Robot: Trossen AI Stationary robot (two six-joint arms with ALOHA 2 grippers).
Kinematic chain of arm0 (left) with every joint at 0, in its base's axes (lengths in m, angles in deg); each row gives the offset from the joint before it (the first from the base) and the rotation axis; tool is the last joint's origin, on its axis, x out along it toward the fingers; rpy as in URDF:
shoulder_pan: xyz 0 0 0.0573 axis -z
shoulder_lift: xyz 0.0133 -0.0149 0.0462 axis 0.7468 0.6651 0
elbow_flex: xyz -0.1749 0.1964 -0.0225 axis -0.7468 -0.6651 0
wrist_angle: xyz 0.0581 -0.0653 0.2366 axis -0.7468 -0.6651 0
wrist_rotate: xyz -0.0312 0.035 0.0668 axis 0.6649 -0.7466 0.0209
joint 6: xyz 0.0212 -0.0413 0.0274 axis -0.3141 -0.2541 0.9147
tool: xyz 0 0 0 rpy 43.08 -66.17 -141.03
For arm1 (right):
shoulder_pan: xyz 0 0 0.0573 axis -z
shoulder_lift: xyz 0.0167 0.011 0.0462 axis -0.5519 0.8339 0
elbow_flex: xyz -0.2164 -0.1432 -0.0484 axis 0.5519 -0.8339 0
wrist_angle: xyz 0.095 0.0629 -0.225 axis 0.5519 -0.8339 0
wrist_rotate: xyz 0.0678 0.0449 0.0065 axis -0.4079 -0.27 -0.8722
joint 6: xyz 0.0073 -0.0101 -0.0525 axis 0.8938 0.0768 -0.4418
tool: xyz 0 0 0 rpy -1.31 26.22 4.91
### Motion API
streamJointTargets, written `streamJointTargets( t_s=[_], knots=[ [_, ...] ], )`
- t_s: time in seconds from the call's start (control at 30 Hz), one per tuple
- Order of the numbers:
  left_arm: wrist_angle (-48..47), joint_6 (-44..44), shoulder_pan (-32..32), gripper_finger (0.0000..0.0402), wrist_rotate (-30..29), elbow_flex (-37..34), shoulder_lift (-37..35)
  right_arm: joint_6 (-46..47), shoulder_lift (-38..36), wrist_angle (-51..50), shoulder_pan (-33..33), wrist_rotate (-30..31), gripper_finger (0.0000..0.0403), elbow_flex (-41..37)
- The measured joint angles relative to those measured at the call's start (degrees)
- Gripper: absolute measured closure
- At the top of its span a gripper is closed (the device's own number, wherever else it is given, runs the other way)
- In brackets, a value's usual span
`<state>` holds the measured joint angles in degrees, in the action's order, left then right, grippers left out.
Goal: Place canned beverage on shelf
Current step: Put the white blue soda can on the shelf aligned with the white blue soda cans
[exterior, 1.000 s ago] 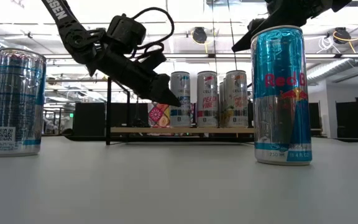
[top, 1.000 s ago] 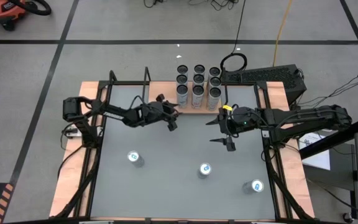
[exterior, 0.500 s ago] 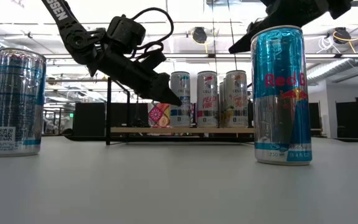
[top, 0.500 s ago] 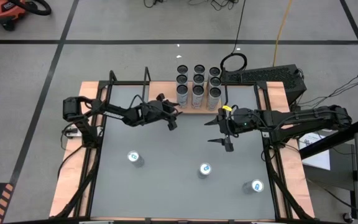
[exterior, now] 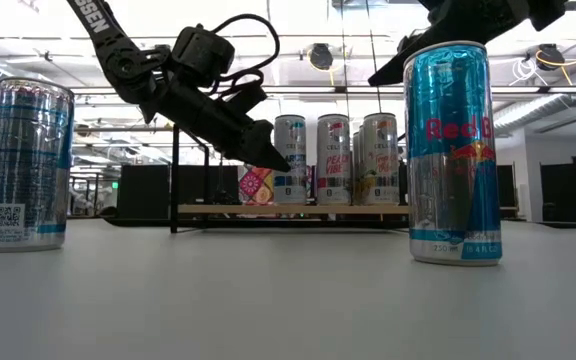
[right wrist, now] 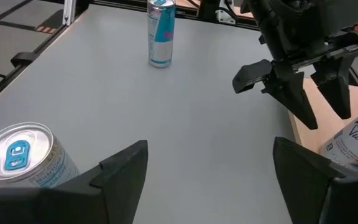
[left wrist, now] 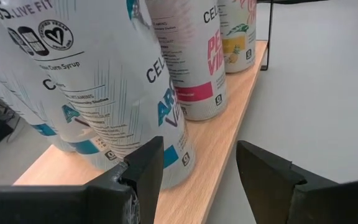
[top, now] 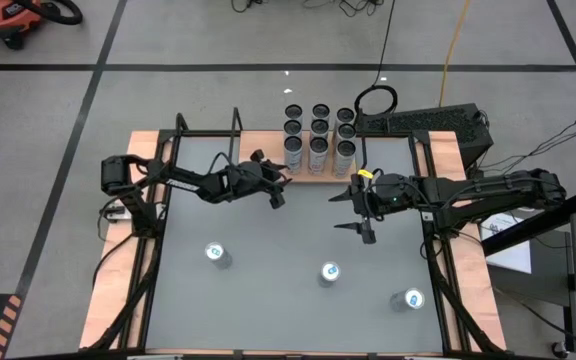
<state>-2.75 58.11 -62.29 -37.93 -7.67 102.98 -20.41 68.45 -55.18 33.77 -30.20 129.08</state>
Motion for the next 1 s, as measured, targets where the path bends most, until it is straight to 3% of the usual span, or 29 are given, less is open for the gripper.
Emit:
streamJointTargets(
  t_s=[1.0],
  knots=[
    [-0.7, -0.3, -2.6, 0.0204, 0.2, 0.0, 0.0, 0.1, 0.0, 0.0, 0.0, 0.0, 0.0124, 0.0]
  ],
)
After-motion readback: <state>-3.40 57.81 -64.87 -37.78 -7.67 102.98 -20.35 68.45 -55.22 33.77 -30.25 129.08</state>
